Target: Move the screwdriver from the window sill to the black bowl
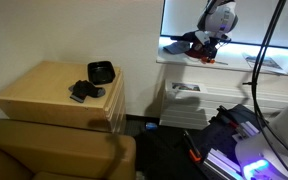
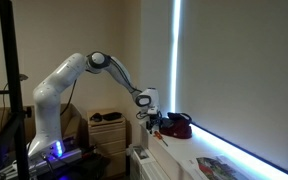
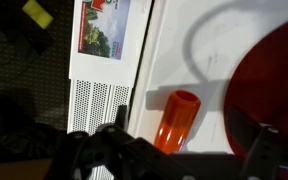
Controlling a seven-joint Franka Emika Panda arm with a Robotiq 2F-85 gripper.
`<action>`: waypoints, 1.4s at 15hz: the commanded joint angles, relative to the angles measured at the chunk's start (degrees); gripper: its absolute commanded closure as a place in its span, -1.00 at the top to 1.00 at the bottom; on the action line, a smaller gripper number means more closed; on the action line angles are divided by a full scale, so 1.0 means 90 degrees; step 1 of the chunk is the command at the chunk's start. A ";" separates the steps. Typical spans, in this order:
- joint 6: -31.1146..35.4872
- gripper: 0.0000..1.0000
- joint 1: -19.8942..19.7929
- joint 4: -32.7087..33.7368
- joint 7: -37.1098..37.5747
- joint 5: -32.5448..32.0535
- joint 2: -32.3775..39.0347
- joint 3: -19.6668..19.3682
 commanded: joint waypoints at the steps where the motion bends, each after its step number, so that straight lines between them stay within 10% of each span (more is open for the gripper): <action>1: -0.0032 1.00 0.0115 -0.0027 0.0285 -0.0133 0.0079 -0.0285; 2: -0.0087 1.00 0.0100 -0.0030 0.0312 -0.0154 0.0097 -0.0323; 3: -0.0195 0.50 0.0032 -0.0013 0.0265 -0.0123 0.0103 -0.0281; 13: -0.0200 -0.79 -0.0131 0.0077 0.0173 0.0081 0.0178 -0.0113; 21: -0.1280 -0.83 -0.0266 -0.0544 -0.0998 -0.0049 -0.1147 0.0073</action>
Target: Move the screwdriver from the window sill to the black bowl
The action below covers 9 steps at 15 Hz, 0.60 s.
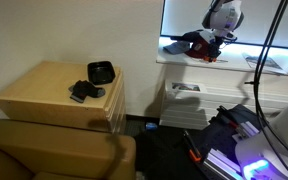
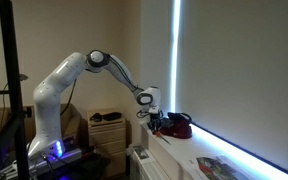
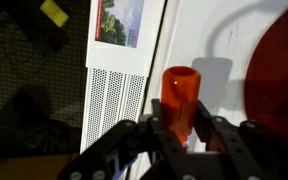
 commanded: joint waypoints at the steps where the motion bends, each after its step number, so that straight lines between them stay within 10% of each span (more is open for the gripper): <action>1: -0.0893 -0.83 -0.0051 -0.0773 -0.0994 -0.0115 -0.1303 0.0198; 9: -0.2646 -0.83 0.0658 -0.2759 -0.2273 -0.0896 -0.4079 0.0231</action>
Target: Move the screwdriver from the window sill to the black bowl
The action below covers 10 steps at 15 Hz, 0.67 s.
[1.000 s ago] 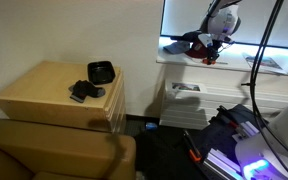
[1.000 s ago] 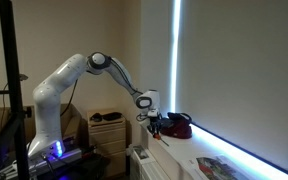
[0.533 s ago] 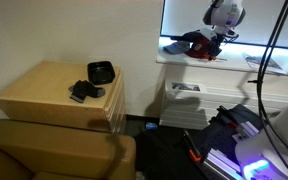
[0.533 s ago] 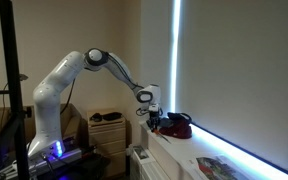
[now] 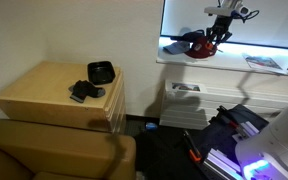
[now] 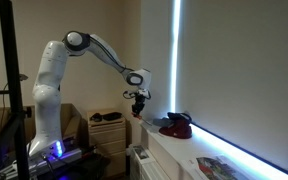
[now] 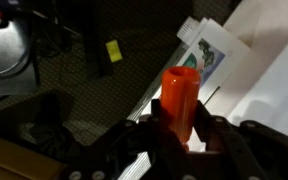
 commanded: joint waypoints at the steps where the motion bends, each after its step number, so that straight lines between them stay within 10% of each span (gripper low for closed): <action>1: -0.0358 -0.83 0.0347 -0.1248 -0.0450 -0.0440 -0.1470 0.0197; 4: -0.1077 -0.83 0.0370 -0.1209 -0.1202 -0.0181 -0.1909 0.0359; 5: -0.0746 -0.34 0.0381 -0.1151 -0.0607 -0.0336 -0.1620 0.0407; 10: -0.1020 -0.34 0.0347 -0.1168 -0.0993 -0.0298 -0.1911 0.0427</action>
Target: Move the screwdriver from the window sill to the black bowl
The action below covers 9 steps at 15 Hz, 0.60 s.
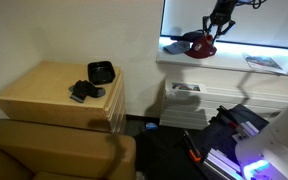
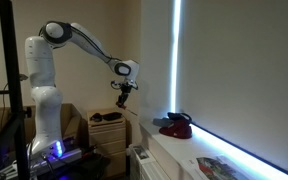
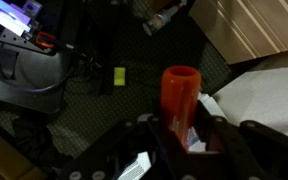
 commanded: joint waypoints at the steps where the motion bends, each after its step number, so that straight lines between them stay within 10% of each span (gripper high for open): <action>1: -0.0011 -0.83 -0.0097 0.0007 -0.0011 0.0006 0.0013 0.0094; 9: 0.0044 -0.83 0.1438 -0.0689 -0.0452 0.0944 -0.0741 0.1835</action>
